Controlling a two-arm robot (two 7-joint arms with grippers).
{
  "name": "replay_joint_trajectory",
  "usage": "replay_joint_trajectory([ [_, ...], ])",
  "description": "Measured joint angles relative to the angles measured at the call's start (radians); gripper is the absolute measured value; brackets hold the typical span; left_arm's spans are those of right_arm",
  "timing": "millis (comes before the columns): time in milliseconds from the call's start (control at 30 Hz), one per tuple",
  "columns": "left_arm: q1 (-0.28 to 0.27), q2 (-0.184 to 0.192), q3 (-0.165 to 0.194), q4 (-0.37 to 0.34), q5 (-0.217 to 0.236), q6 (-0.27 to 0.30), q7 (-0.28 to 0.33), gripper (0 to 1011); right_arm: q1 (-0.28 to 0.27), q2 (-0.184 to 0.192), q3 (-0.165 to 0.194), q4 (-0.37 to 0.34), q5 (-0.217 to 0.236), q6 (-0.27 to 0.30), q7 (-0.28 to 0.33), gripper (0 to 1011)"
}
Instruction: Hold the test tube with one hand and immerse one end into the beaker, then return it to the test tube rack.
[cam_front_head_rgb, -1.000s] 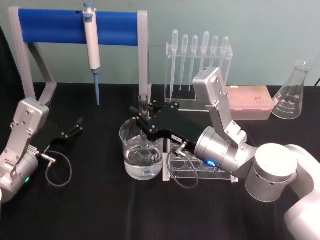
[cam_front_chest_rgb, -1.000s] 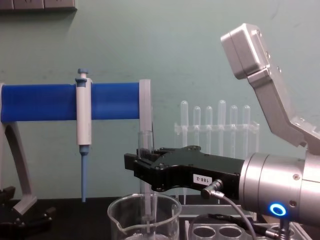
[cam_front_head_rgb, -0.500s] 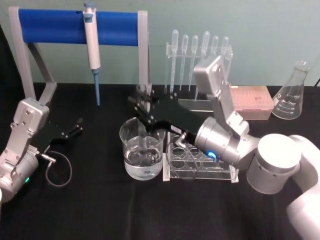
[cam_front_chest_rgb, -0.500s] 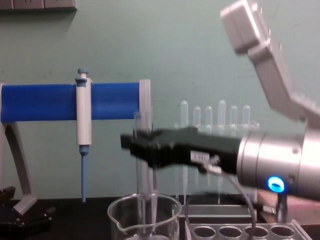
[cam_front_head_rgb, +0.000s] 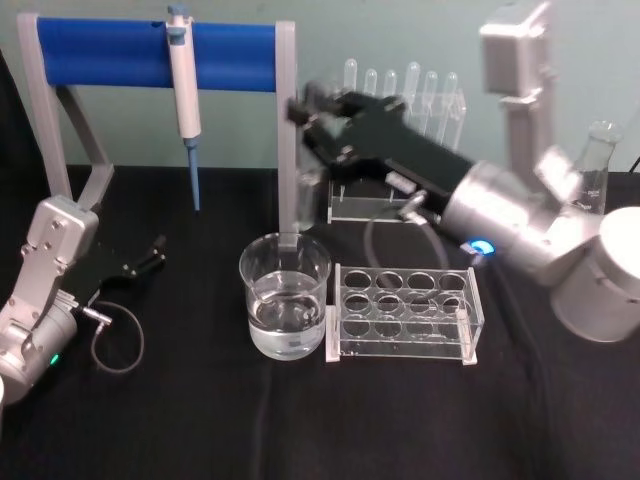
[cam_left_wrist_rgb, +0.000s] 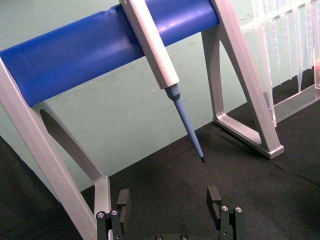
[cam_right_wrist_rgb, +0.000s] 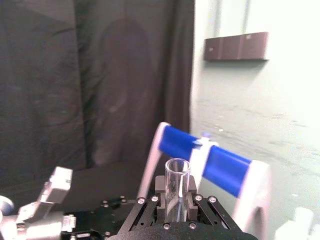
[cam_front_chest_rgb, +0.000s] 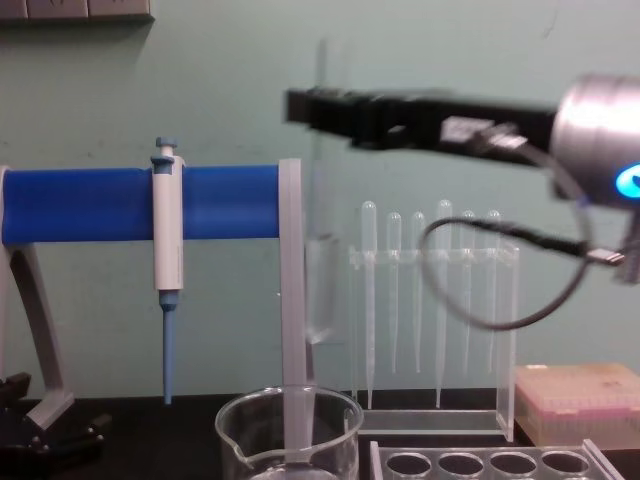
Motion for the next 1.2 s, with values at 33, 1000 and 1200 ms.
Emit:
replay_joint_trajectory([
  [33,0.0,0.0,0.0,0.0,0.0,0.0,0.0,1000,-0.005,0.008,0.006,-0.008,0.003,0.002,-0.004,225],
  [1000,0.0,0.0,0.0,0.0,0.0,0.0,0.0,1000,-0.222,0.128,0.092,-0.067,-0.029,-0.007,-0.074,225],
  [1200,0.0,0.0,0.0,0.0,0.0,0.0,0.0,1000,-0.227,0.123,0.093,-0.06,-0.042,-0.012,-0.073,225],
])
